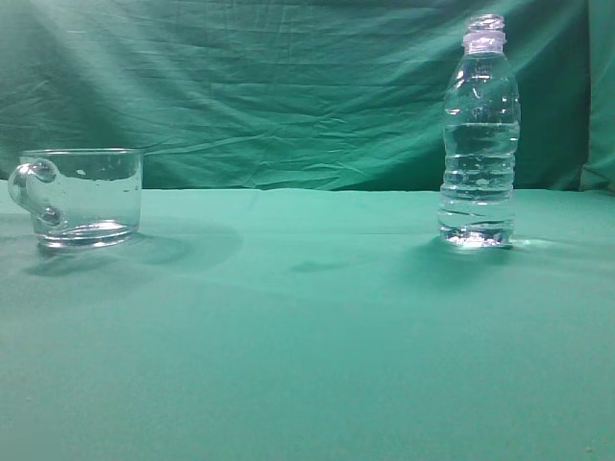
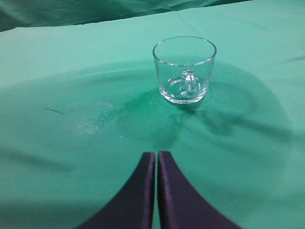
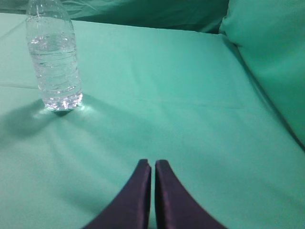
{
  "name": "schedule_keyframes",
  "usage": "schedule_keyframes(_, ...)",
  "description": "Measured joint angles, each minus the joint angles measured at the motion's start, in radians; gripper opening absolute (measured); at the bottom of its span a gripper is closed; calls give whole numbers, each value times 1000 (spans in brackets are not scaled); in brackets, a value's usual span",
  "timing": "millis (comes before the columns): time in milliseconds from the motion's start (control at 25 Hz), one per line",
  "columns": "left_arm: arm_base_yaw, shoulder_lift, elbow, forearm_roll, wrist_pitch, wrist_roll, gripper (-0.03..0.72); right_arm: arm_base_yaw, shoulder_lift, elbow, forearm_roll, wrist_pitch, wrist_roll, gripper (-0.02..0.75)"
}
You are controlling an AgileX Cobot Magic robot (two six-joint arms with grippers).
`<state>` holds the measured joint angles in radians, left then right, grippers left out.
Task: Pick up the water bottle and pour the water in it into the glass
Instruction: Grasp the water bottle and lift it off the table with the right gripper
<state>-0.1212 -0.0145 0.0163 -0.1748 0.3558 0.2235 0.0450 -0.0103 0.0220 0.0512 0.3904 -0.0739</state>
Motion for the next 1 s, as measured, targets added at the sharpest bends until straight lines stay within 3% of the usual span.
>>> schedule_keyframes(1000, 0, 0, 0, 0, 0, 0, 0, 0, 0, 0, -2, 0, -32, 0)
